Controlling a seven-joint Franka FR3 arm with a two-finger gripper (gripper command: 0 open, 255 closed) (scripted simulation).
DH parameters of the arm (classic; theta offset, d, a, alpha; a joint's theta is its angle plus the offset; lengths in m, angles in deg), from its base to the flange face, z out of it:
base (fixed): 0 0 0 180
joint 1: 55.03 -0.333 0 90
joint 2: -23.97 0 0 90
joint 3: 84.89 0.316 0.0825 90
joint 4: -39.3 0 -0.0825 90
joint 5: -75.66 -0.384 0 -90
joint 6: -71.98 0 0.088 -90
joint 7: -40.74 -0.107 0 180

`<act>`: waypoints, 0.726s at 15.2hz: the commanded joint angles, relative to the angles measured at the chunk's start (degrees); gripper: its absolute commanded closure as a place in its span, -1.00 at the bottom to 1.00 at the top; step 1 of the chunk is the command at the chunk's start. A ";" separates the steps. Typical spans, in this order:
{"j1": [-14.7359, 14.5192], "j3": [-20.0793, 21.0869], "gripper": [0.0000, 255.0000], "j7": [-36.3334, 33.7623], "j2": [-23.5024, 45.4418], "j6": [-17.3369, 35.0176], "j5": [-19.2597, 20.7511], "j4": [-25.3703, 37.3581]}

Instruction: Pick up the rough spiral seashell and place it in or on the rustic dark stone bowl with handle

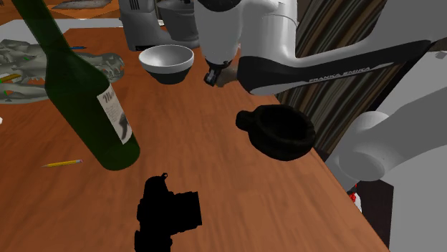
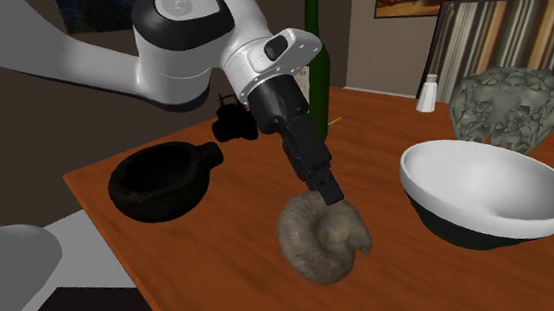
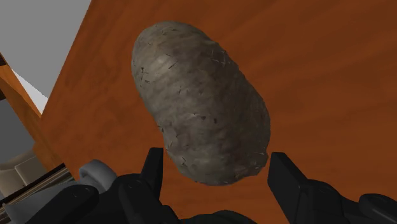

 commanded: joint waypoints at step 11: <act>-0.03 -0.87 1.00 5.62 -0.36 -6.52 -1.68 8.00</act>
